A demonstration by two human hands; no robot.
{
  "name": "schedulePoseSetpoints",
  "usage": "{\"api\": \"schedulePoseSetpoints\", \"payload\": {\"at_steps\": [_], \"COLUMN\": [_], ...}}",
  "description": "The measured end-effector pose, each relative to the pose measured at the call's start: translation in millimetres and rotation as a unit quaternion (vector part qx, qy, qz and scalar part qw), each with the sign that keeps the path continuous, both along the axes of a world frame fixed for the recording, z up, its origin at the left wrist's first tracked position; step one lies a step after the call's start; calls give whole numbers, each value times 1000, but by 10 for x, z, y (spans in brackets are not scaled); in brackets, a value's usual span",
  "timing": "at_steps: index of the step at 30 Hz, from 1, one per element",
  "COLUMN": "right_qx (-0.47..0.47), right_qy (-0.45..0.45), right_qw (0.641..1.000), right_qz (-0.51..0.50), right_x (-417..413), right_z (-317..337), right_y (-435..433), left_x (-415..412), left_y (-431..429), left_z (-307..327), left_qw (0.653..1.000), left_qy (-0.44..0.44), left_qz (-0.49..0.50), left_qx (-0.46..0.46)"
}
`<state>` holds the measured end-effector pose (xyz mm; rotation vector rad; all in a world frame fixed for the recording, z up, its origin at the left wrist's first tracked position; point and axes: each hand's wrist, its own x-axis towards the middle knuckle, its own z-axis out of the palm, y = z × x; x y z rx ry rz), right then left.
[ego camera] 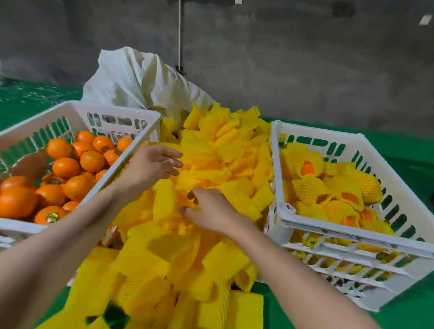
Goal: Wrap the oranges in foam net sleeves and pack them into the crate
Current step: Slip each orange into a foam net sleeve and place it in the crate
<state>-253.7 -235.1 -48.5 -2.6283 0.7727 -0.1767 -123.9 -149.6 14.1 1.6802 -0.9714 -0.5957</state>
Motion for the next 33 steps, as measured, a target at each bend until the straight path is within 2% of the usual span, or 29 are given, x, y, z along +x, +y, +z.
{"api": "schedulePoseSetpoints", "payload": {"at_steps": [4, 8, 10, 12, 14, 16, 17, 18, 21, 23, 25, 27, 29, 30, 33], "right_qx": [69, 138, 191, 285, 378, 420, 415, 375, 135, -15, -121, -135, -88, -64, -17], "right_qy": [1, -78, -179, -279, -320, -315, -309, -303, -297, -289, -288, -289, -278, -270, -265], "right_qw": [991, 969, 939, 891, 851, 839, 846, 867, 944, 957, 950, 948, 957, 961, 964], "right_qz": [-115, -190, -225, -216, -175, -140, -131, -123, -55, -5, 11, 3, -8, -8, 25], "right_x": [435, 606, 584, 511, 439, 396, 379, 366, 381, 461, 574, 695, 820, 874, 989], "right_z": [-293, -337, -244, -110, -2, 92, 139, 189, 356, 446, 481, 505, 546, 569, 602], "right_y": [148, 49, 10, 54, 161, 292, 354, 408, 558, 679, 762, 819, 828, 816, 763], "left_x": [190, 370, 469, 526, 517, 486, 476, 460, 418, 405, 468, 584, 757, 850, 1187], "left_y": [290, 513, 592, 636, 655, 661, 660, 673, 740, 784, 793, 833, 881, 912, 996], "left_z": [-85, -137, -146, -149, -127, -101, -112, -118, -156, -165, -178, -122, -66, -27, 66], "left_qw": [1000, 999, 999, 999, 998, 993, 994, 997, 994, 982, 977, 976, 979, 984, 993], "left_qy": [14, 0, -9, -5, 43, 111, 107, 68, -105, -187, -210, -217, -201, -169, 1], "left_qz": [25, 25, 38, 45, 28, 4, 2, 8, 14, 11, 15, 9, -23, -53, -114], "left_qx": [11, 23, 16, 16, 24, 30, 25, 17, 19, 23, 19, 14, 22, 21, 6]}}
